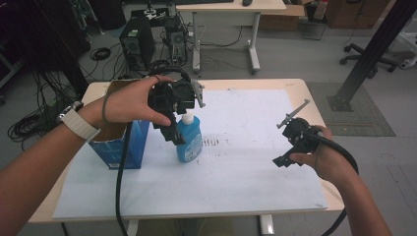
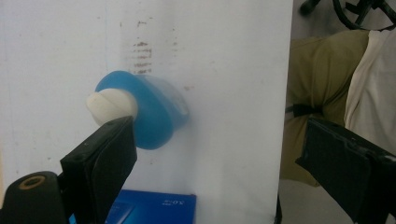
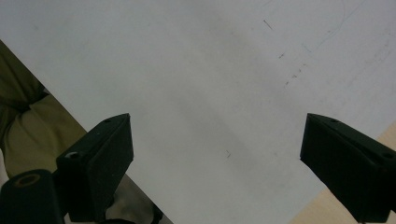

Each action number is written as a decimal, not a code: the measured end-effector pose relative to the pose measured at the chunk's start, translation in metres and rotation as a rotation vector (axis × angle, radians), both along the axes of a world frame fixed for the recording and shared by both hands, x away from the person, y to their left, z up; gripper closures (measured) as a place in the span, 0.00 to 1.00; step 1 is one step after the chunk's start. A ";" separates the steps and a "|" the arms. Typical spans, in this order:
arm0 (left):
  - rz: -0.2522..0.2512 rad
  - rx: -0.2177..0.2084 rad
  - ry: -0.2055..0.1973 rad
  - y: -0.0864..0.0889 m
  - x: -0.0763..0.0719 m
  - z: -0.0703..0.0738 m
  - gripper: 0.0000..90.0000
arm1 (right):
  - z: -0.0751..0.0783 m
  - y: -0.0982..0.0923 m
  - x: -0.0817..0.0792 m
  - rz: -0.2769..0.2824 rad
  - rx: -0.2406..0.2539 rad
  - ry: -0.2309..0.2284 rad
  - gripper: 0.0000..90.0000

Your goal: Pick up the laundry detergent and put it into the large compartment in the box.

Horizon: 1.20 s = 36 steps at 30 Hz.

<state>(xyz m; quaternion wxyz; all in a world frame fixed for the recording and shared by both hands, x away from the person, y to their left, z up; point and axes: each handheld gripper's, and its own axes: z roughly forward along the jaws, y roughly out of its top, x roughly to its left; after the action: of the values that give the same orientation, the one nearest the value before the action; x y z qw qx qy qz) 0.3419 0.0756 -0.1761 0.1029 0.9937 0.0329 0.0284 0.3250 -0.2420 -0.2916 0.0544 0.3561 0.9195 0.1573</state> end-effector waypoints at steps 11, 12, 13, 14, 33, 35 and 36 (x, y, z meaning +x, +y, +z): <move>0.026 -0.002 -0.007 -0.001 -0.001 0.002 0.12 | -0.001 -0.002 0.000 0.000 -0.002 -0.007 0.11; 0.040 -0.003 -0.012 -0.001 0.000 0.003 0.12 | -0.001 -0.002 0.000 -0.001 -0.003 -0.007 0.11; 0.050 -0.004 -0.017 0.000 0.000 0.003 0.12 | -0.001 -0.002 0.000 -0.001 -0.001 -0.007 0.11; 0.050 -0.004 -0.017 0.000 0.000 0.003 0.12 | -0.001 -0.002 0.000 -0.001 -0.003 -0.006 0.11; 0.237 -0.025 -0.052 0.005 0.007 0.016 0.10 | 0.000 0.000 0.000 0.002 -0.001 -0.010 0.11; 0.254 -0.023 -0.056 0.006 0.009 0.017 0.10 | 0.000 0.000 0.000 0.002 -0.001 -0.009 0.11; 0.264 -0.023 -0.056 0.006 0.010 0.017 0.10 | 0.000 0.000 0.000 0.008 -0.007 -0.009 0.11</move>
<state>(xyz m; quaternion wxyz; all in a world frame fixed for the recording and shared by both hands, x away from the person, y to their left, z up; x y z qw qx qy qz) 0.3516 0.0813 -0.1590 0.1105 0.9783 0.1610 0.0691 0.3250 -0.2420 -0.2919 0.0591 0.3515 0.9212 0.1560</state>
